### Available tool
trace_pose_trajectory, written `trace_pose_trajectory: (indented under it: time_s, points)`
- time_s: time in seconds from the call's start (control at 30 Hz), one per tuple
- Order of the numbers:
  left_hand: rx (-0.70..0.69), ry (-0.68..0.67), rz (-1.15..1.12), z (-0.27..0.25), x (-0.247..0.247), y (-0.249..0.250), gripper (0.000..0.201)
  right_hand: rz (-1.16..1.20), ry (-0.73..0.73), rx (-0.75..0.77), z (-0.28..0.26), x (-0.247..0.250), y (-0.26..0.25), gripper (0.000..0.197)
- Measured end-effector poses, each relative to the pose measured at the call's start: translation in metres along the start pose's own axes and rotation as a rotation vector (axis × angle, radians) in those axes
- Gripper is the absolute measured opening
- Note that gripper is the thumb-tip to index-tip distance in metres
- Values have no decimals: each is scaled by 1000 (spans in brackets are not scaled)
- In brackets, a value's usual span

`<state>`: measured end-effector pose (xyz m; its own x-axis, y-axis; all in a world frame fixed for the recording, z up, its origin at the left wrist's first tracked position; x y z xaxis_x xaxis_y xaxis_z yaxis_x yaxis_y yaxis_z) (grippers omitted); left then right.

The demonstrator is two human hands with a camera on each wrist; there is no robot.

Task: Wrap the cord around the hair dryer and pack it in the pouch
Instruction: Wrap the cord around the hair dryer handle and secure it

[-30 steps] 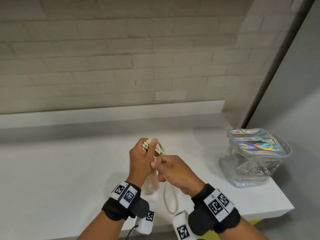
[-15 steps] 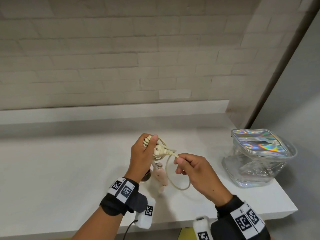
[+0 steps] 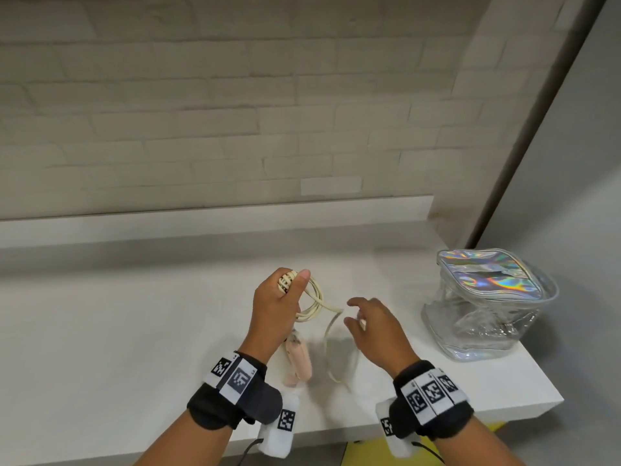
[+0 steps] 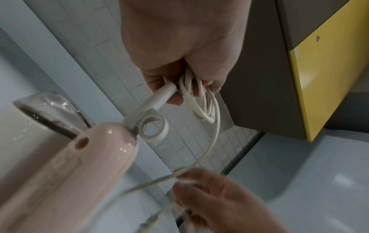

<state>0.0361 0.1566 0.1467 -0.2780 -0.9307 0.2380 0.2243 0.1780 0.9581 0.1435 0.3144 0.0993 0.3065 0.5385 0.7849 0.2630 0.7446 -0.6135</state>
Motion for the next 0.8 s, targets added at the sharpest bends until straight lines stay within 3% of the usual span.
trace_pose_trajectory:
  time_s: [0.07,0.13,0.2,0.27,0.33,0.47,0.6,0.7,0.8]
  points:
    - [-9,17,13,-2,-1,-1,32,7,-40,94,0,-4,-14,38]
    - [-25,35,35,-3,-2,-2,31,147,-152,132,-3,-8,-29,25]
    - [-48,55,79,-2,1,-4,28,249,-154,164,-6,-8,-39,11]
    - [-93,81,131,-1,8,-5,21,208,-7,241,-8,-3,-43,13]
    - [-128,77,177,1,15,-6,15,-39,160,390,-9,7,-47,21]
    - [-154,-77,282,2,14,-5,20,-280,400,633,-7,28,-58,38]
    - [-175,-257,264,-6,6,-1,25,-247,495,538,12,53,-69,33]
    - [-139,-316,228,-8,6,0,29,-179,397,531,28,57,-81,18]
    - [-154,-350,183,-12,4,2,28,-188,215,451,48,51,-85,18]
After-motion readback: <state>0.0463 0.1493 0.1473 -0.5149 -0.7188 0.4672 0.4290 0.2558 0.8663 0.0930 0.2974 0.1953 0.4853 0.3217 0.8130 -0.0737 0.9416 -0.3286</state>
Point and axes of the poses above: each hand's wrist, its own z-axis towards the middle knuckle, its own x-axis out of the back of the hand, y = z × x, the point moved 3 cm from there along z, towards the middle knuckle, and after that the axes turned 3 degrees about x, right-handed, at the moved point
